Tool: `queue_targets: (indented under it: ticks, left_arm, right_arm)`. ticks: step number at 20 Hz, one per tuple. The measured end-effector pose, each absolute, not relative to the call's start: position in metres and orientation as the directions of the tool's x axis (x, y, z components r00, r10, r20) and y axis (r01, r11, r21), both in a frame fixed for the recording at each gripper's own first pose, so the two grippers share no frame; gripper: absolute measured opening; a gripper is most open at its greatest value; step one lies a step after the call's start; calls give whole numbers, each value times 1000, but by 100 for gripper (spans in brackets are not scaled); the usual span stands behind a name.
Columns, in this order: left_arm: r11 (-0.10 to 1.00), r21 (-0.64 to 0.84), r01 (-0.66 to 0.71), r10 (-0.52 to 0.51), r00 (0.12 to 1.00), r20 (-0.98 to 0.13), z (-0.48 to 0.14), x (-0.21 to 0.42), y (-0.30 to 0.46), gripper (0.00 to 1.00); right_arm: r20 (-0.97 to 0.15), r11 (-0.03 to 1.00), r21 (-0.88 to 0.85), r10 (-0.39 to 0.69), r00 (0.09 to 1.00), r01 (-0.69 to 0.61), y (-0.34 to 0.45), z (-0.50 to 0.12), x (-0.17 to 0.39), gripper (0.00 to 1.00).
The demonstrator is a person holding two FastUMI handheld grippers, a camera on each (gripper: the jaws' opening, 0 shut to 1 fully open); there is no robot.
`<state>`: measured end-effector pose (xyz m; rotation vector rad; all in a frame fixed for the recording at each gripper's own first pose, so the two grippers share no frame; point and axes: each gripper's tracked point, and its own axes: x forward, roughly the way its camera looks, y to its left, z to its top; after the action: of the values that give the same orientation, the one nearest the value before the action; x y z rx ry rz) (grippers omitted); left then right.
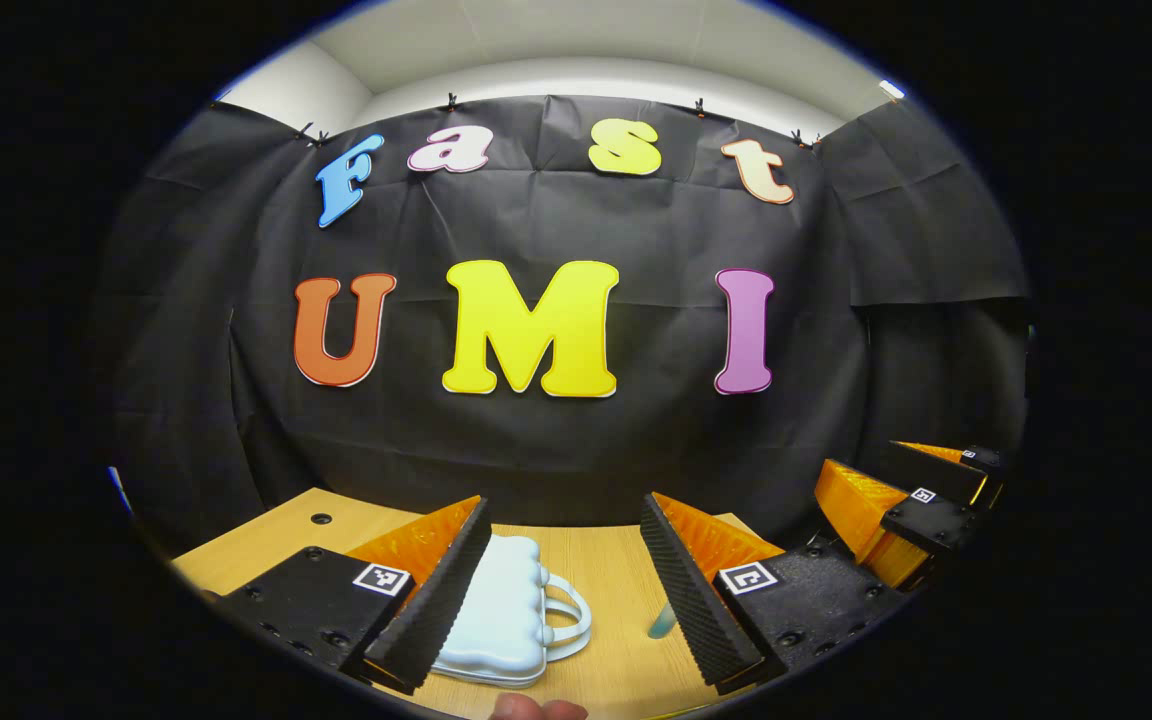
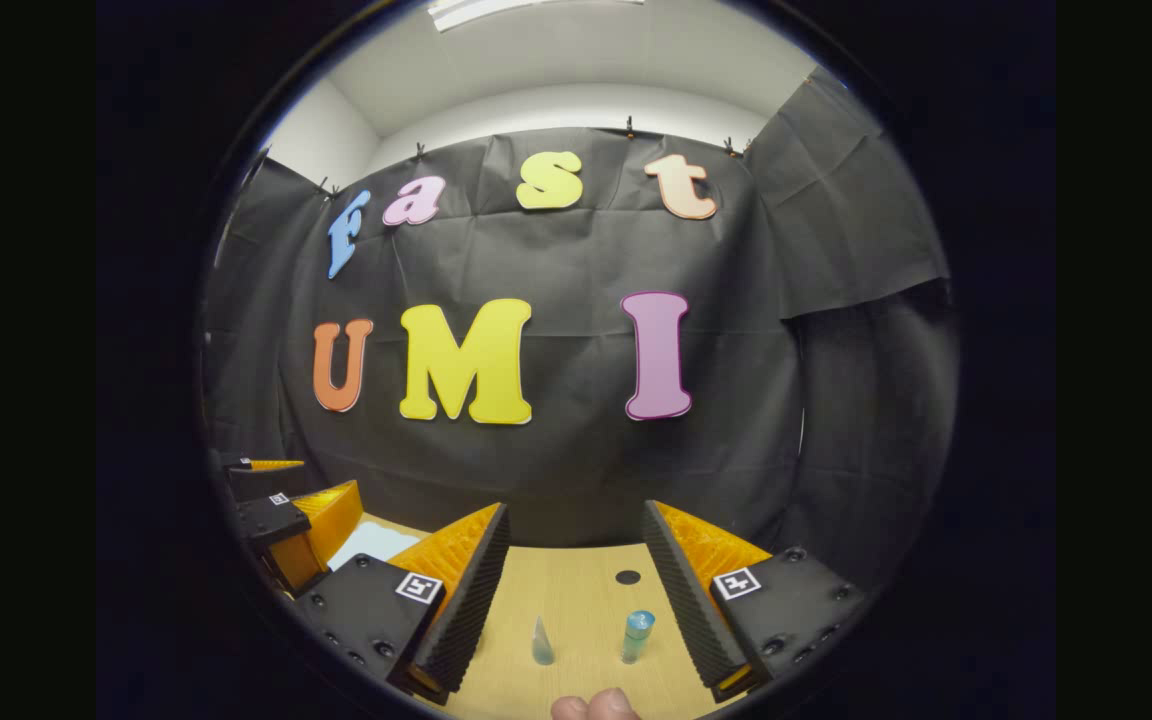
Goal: First open the suitcase, pack the skin care products into it, and then close the suitcase.
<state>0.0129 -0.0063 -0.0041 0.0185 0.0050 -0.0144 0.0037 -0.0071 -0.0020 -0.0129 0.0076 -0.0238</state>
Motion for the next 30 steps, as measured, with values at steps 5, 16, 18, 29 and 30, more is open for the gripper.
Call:
queue_targets:
  ticks: [5,16,18,29,30]
  left_arm:
    - [998,53,18,-18,1000,-11,-9,12,-8,96]
    - [870,421,255,-179,961,-212,-81,29,-30,99]
    - [812,485,325,-206,937,-283,-108,31,-34,99]
    - [450,706,546,-30,800,-600,-237,86,0,98]
    - [424,709,563,-22,790,-613,-244,89,1,98]
  right_arm:
    - [-18,999,-10,-30,999,30,-10,-7,5,80]
    - [-106,992,-75,-107,989,99,-71,-37,-14,80]
    - [-121,986,-99,-145,982,134,-93,-43,-18,80]
    - [-192,941,-135,-333,923,311,-179,-67,-46,80]
    - [-193,938,-138,-340,920,318,-182,-67,-46,80]
